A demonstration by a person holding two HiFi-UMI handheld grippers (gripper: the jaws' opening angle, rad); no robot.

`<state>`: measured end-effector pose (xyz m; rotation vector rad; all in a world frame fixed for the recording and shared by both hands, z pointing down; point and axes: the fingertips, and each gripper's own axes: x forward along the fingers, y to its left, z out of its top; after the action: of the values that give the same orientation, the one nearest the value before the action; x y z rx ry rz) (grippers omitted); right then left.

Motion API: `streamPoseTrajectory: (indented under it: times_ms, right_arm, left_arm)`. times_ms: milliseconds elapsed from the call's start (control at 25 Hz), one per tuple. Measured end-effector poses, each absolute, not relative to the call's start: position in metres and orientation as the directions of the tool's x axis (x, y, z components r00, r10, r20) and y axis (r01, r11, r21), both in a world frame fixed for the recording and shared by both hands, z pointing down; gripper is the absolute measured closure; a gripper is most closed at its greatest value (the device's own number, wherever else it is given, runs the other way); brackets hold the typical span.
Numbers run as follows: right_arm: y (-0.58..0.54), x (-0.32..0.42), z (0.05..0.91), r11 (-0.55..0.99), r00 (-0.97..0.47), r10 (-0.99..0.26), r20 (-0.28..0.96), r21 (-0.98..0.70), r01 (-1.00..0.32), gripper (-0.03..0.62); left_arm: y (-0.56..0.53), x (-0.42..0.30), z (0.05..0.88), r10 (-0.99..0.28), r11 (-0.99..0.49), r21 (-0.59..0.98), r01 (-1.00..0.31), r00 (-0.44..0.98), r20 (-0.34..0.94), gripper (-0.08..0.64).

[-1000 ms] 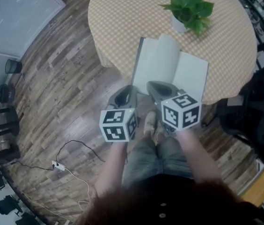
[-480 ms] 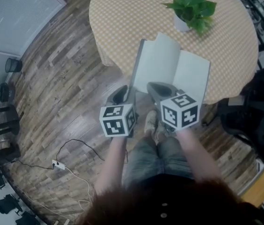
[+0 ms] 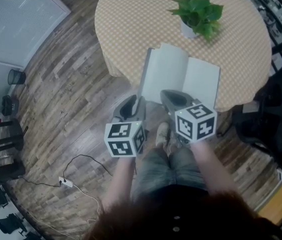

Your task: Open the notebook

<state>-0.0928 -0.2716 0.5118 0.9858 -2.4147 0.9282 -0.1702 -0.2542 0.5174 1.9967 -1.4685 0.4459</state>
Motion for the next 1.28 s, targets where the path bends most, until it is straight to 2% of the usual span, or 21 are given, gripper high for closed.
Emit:
streamPoseTrajectory:
  times_ms: [800,1280]
  right_arm:
    - [-0.271,-0.019,0.42,0.536,-0.636,-0.634,0.441,-0.342,-0.772,0.581]
    - [-0.265,0.049,0.363,0.485,-0.567,-0.762,0.313,-0.303,-0.82,0.581]
  left_arm:
    - [-0.272,-0.056,0.411,-0.698,-0.505,0.278,-0.817,0.576,0.424,0.48]
    - [-0.262,0.002,0.373,-0.628,-0.619,0.337,-0.709,0.705,0.328,0.482]
